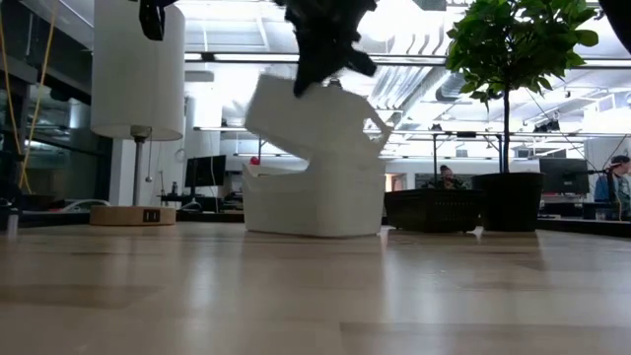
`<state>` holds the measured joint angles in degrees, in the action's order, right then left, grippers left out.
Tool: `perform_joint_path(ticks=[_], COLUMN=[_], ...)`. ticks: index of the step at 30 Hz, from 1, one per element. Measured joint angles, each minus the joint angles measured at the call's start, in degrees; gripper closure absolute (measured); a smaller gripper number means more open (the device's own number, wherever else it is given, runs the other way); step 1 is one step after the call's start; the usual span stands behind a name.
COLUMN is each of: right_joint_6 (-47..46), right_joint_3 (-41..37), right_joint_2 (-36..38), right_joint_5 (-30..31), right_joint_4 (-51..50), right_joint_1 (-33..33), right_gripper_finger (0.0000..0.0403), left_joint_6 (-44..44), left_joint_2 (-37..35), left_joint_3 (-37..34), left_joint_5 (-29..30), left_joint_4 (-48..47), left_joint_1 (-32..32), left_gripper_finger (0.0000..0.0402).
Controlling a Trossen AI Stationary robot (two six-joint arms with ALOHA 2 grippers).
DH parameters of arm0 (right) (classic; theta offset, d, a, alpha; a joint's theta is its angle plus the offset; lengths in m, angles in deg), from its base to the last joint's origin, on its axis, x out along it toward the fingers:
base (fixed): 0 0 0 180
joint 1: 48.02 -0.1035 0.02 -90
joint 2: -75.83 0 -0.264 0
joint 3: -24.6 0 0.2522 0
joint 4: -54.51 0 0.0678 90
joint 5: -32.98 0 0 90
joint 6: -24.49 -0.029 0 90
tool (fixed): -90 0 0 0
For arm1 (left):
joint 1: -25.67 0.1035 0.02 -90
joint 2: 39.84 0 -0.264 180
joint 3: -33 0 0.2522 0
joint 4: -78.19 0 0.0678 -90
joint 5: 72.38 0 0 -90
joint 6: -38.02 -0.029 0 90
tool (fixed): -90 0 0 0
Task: Stack baskets by color
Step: Stack the bottom white bin on top of the top white bins
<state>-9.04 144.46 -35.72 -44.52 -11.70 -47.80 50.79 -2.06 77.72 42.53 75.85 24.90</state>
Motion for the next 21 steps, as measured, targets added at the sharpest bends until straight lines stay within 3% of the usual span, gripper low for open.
perform_joint_path(ticks=[8, 21], right_joint_6=[-3.6, -3.6], right_joint_3=[0.0, 0.0], right_joint_2=[-1.8, -2.0], right_joint_5=[5.2, -0.1], right_joint_4=[-10.0, -13.6], right_joint_1=[-0.1, 2.6], right_gripper_finger=[0.0403, 0.0403], left_joint_6=[0.5, 0.1], left_joint_2=[0.0, 0.0], left_joint_3=[0.0, 0.0], left_joint_5=[0.0, 1.3], left_joint_4=[0.1, 0.0], left_joint_1=[0.0, 0.0], left_gripper_finger=[0.0401, 0.0401])
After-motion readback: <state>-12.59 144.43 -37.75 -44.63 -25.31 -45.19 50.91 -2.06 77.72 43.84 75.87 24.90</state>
